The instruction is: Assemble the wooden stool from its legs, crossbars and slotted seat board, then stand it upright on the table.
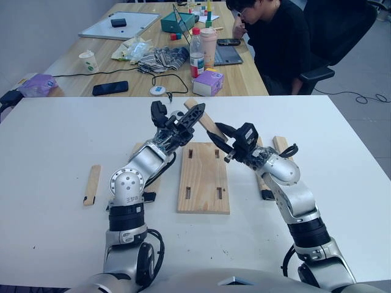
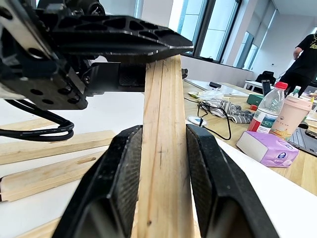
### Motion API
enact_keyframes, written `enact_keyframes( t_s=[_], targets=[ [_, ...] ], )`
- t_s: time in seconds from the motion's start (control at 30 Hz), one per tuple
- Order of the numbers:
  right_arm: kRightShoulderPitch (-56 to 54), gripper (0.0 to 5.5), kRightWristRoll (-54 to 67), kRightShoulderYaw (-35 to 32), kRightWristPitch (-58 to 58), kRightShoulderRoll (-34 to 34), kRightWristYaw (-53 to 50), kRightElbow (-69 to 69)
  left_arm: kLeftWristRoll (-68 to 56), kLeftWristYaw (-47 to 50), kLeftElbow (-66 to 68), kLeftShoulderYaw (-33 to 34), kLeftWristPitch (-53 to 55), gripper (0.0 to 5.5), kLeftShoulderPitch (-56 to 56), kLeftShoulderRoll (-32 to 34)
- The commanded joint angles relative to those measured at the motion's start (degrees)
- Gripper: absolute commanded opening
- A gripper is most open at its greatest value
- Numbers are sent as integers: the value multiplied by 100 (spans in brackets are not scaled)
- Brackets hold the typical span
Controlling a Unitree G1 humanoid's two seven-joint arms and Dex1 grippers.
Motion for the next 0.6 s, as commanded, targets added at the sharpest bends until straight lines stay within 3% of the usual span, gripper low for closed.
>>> enact_keyframes(
  t_s=[0.03, 0.3, 0.53, 0.6],
  targets=[
    [-47, 129, 11, -16, 81, 60, -29, -32, 111, -148, -35, 27, -165, 50, 21, 5],
    [-2, 129, 141, -21, 84, 104, 45, -43, -24, -78, 161, 221, -144, 37, -69, -60],
    [168, 276, 124, -241, 102, -288, 204, 74, 644, -49, 493, 619, -611, 37, -7, 496],
    [212, 279, 70, -393, 70, -494, 264, 177, 909, -89, 492, 771, -729, 37, 150, 814]
  ],
)
